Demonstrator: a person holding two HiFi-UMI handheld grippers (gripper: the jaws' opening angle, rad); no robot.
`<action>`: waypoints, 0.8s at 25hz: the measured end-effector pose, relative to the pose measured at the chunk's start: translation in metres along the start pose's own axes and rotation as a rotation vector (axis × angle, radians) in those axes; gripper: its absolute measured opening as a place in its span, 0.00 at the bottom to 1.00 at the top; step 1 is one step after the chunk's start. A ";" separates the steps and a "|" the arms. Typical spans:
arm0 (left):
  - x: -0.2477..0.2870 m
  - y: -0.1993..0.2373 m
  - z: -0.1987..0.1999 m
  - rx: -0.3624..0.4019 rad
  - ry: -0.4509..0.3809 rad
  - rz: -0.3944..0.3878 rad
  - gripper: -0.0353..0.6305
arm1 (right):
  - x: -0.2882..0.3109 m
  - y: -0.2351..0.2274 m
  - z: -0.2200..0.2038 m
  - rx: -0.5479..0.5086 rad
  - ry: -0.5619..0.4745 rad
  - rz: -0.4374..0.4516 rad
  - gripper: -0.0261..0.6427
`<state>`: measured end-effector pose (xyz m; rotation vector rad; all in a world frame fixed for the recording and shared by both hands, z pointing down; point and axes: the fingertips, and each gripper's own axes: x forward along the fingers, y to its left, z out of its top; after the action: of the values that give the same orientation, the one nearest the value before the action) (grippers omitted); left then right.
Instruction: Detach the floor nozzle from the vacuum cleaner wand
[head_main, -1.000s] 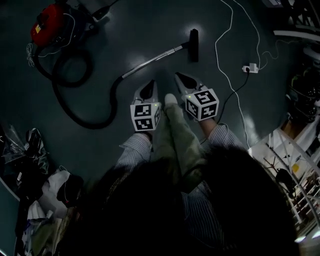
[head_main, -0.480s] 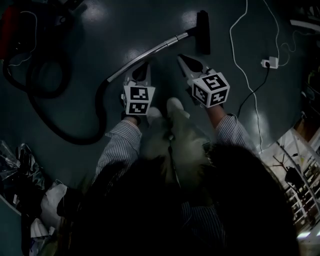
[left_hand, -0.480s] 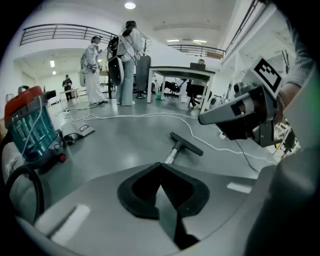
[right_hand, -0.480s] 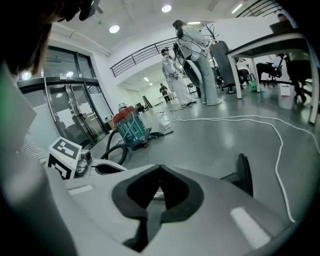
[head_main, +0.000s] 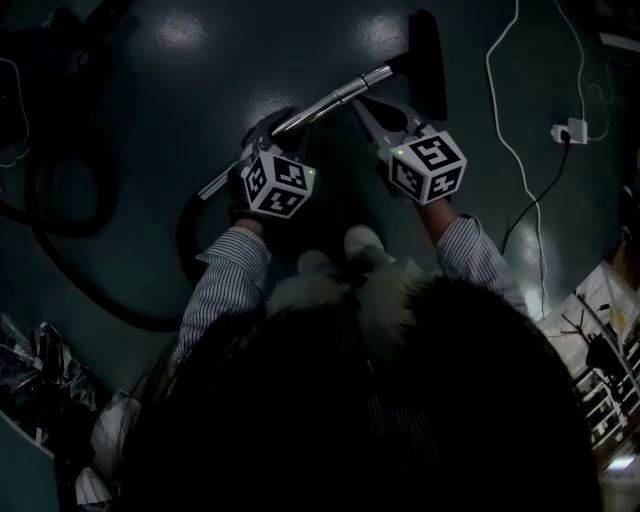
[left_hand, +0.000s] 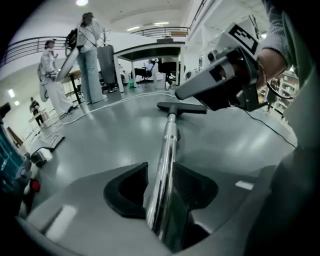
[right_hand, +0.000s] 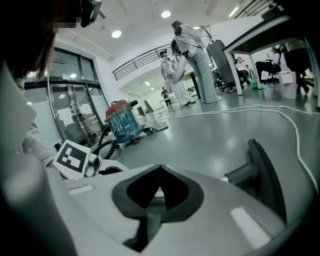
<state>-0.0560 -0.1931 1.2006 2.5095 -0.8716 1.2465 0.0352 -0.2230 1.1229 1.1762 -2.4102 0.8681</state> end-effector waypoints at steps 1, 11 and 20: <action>0.008 -0.003 -0.004 0.038 0.019 -0.022 0.30 | 0.004 -0.003 -0.001 0.000 -0.007 0.000 0.04; 0.050 -0.020 -0.039 0.216 0.164 -0.084 0.40 | 0.006 -0.011 -0.020 0.063 -0.018 -0.018 0.04; 0.047 -0.014 -0.038 0.162 0.177 -0.090 0.32 | 0.000 -0.016 -0.019 0.093 -0.052 -0.053 0.04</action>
<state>-0.0507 -0.1855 1.2614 2.4778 -0.6326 1.5369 0.0486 -0.2183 1.1431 1.3061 -2.3903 0.9540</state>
